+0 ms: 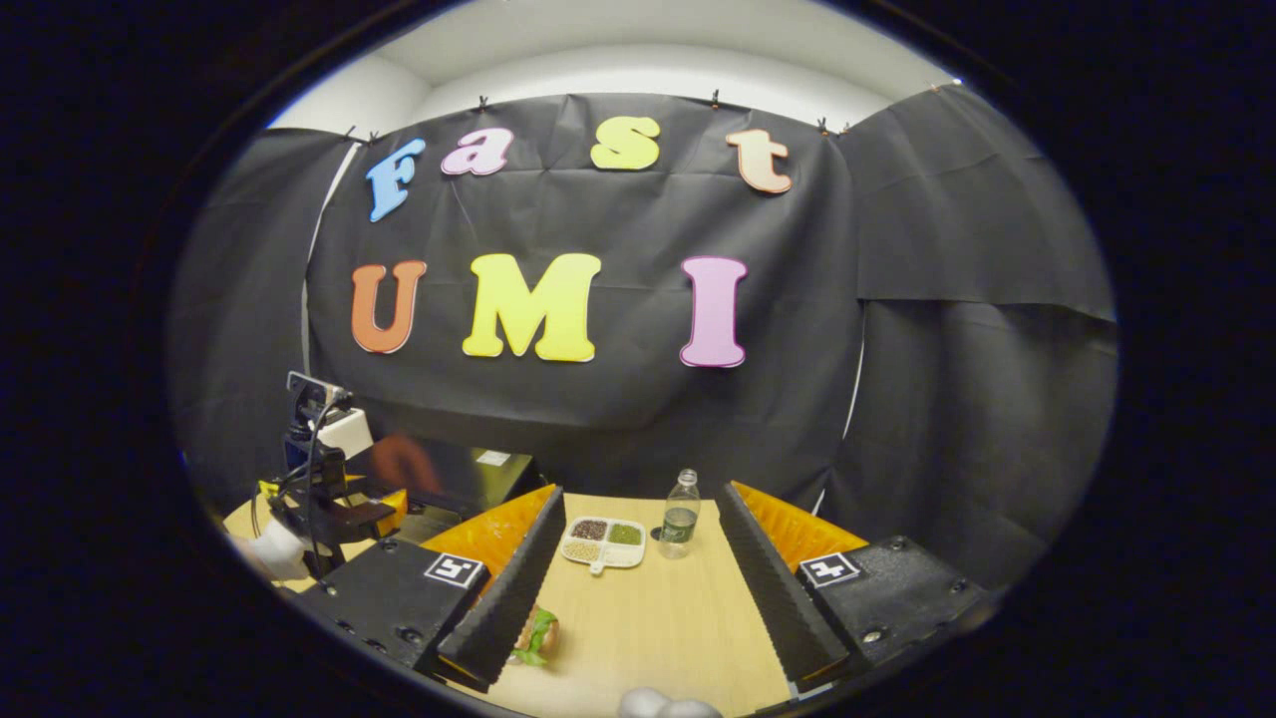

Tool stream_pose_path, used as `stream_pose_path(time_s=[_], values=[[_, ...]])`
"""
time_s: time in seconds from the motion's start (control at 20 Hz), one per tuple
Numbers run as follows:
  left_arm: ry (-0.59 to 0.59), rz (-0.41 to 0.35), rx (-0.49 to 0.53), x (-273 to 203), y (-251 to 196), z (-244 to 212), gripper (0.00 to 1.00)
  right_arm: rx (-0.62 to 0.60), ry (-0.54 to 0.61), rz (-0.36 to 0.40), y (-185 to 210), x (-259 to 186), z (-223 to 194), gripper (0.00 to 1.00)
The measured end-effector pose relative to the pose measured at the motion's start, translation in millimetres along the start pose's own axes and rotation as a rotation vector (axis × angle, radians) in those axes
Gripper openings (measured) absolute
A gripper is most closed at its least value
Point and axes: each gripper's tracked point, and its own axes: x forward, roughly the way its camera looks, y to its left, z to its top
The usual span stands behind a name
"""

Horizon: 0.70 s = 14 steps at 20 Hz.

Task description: Open the electric oven with the left hand, put the food in, and close the electric oven.

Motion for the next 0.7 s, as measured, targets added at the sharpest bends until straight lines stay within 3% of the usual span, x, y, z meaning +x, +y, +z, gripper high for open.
stream_pose_path(time_s=[0.15, 0.2, 0.25, 0.7], values=[[0.021, 0.001, 0.006, 0.7, -1.0, -0.6, 0.99, 0.005, 0.005, 0.008, 2.2, 1.4, -0.6, 0.99], [0.034, 0.004, 0.004, -1.0, -0.9, -2.5, 0.91, 0.01, 0.007, 0.012, 3.2, 1.1, -2.3, 1.0], [0.034, 0.006, 0.005, -1.9, -0.4, -1.5, 0.99, 0.013, 0.015, 0.014, 3.5, 1.2, -3.8, 0.99], [0.075, -0.007, -0.008, -37.7, -0.6, -25.0, 0.99, -0.027, 0.005, 0.033, 18.9, -15.6, -8.0, 0.99]])
